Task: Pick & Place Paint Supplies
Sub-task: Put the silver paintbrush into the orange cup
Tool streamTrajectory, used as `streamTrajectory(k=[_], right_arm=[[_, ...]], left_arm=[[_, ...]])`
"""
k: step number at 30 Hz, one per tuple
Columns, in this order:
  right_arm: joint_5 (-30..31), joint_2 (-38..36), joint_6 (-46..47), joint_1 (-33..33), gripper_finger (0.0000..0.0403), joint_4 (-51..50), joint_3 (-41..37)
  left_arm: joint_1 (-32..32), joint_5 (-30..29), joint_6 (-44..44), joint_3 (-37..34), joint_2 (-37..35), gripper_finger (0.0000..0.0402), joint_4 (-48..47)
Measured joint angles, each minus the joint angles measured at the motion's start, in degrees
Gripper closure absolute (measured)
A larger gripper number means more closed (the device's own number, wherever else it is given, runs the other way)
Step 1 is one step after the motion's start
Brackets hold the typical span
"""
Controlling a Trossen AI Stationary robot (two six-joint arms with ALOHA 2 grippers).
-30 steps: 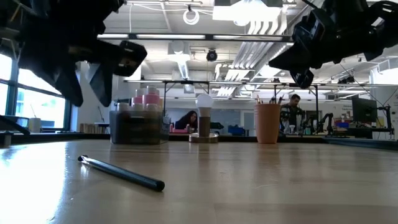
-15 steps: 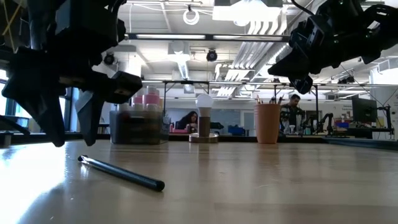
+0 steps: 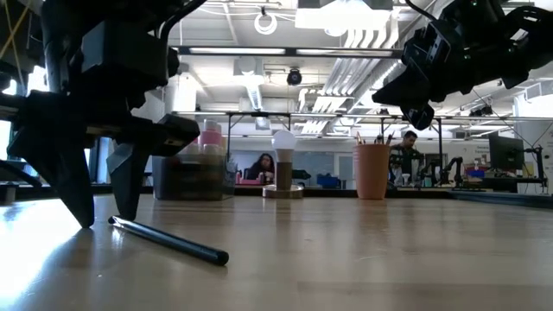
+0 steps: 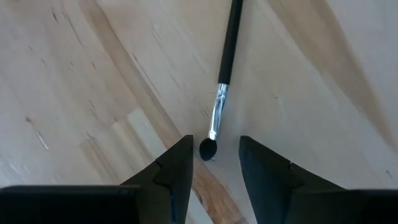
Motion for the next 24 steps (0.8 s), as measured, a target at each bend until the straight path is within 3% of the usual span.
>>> streamTrajectory(k=[24], right_arm=[[0.04,0.0,-0.04,0.02,0.0401,-0.02,0.0]], left_arm=[[-0.02,-1.21,0.01,0.01,0.64,0.0275,0.0]])
